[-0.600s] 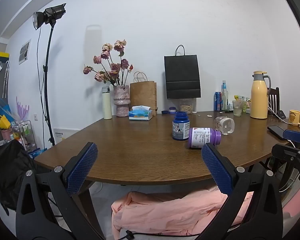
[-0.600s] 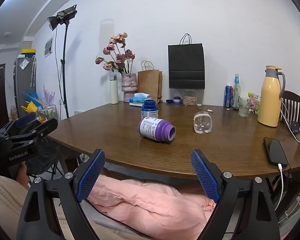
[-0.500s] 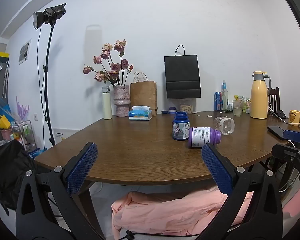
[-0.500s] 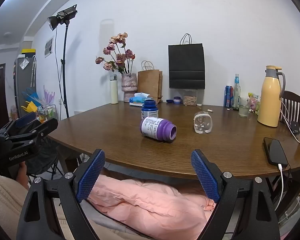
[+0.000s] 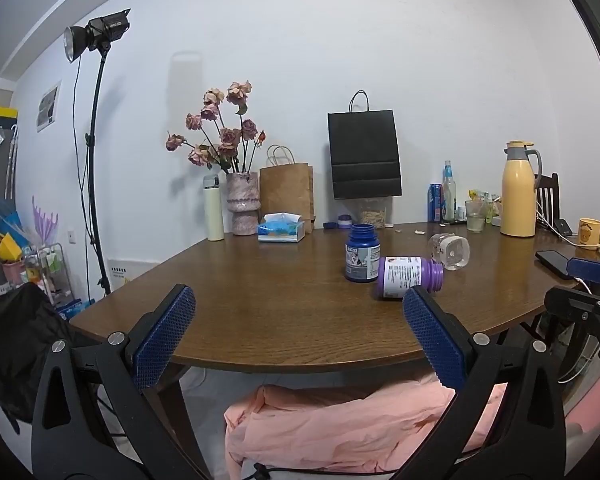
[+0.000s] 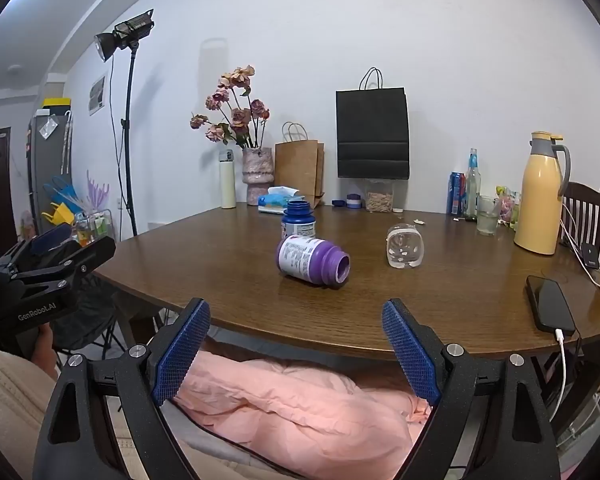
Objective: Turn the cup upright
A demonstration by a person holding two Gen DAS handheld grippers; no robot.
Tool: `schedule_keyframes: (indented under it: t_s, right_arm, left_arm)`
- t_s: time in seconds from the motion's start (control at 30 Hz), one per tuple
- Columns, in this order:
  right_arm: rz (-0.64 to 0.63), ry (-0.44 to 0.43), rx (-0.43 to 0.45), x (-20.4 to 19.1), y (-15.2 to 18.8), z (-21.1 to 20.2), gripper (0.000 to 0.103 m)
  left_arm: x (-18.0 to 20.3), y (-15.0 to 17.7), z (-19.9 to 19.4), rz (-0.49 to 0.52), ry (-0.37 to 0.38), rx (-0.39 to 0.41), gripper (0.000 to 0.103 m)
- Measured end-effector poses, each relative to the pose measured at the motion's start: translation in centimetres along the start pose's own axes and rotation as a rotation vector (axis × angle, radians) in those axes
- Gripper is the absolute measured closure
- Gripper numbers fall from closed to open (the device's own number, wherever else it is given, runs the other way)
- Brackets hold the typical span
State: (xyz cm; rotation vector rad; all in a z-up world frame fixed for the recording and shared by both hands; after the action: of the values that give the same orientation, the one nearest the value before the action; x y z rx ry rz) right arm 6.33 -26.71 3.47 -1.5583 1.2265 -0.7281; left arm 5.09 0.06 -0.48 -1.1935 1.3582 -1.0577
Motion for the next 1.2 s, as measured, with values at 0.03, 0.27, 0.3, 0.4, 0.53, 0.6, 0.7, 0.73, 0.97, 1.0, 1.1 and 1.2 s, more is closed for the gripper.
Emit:
schedule_keyframes:
  t_s: [0.03, 0.27, 0.3, 0.4, 0.53, 0.6, 0.7, 0.73, 0.97, 1.0, 1.1, 1.2]
  right_arm:
    - [0.0, 0.0, -0.001, 0.0, 0.0, 0.01, 0.011]
    - [0.001, 0.0, 0.0, 0.03, -0.04, -0.01, 0.011]
    - [0.001, 0.001, 0.0, 0.03, -0.04, -0.01, 0.011]
    - [0.001, -0.001, -0.001, 0.05, -0.05, 0.0, 0.011]
    - [0.001, 0.0, 0.0, 0.06, -0.04, 0.01, 0.011]
    - [0.001, 0.0, -0.001, 0.06, -0.05, 0.0, 0.011]
    - [0.002, 0.0, 0.0, 0.07, -0.04, 0.0, 0.011]
    - [0.001, 0.0, 0.0, 0.06, -0.03, 0.0, 0.011]
    - [0.001, -0.001, 0.0, 0.08, -0.03, 0.0, 0.011]
    - [0.001, 0.0, 0.0, 0.1, -0.02, 0.0, 0.011]
    - [0.001, 0.0, 0.0, 0.11, -0.02, 0.01, 0.011]
    - [0.002, 0.001, 0.0, 0.13, -0.05, 0.0, 0.011]
  left_arm:
    - [0.08, -0.08, 0.3, 0.0, 0.001, 0.0, 0.0]
    - [-0.09, 0.21, 0.26, 0.001, -0.001, 0.002, 0.0]
    - [-0.08, 0.21, 0.3, 0.001, 0.0, 0.001, 0.0]
    - [-0.06, 0.22, 0.27, 0.002, 0.0, 0.001, 0.0]
    - [-0.01, 0.22, 0.21, 0.004, 0.0, 0.002, 0.0]
    - [-0.05, 0.25, 0.27, 0.003, 0.001, 0.001, 0.0]
    - [0.0, 0.24, 0.23, 0.004, 0.001, 0.001, 0.0]
    - [0.01, 0.19, 0.16, 0.004, 0.001, 0.002, 0.0]
    - [0.11, -0.03, -0.07, 0.005, 0.002, 0.001, 0.0]
    - [0.12, -0.01, -0.04, 0.005, 0.002, 0.001, 0.0]
    - [0.15, -0.02, -0.08, 0.005, 0.002, 0.001, 0.0]
    - [0.14, 0.01, -0.05, 0.005, 0.002, 0.0, 0.0]
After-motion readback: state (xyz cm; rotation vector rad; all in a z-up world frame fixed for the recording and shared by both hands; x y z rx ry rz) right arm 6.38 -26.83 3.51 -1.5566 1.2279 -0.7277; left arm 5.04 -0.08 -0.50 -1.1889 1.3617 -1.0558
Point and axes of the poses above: each gripper's, at about its wrist camera, not at the fingertips, and z roughly the way its jaws point, x to its right, y to its underside, the point moved 5 cm from there along z, roughly the way its jaws point, and after that the axes turned 5 degrees about z, right-handed, at the moved point
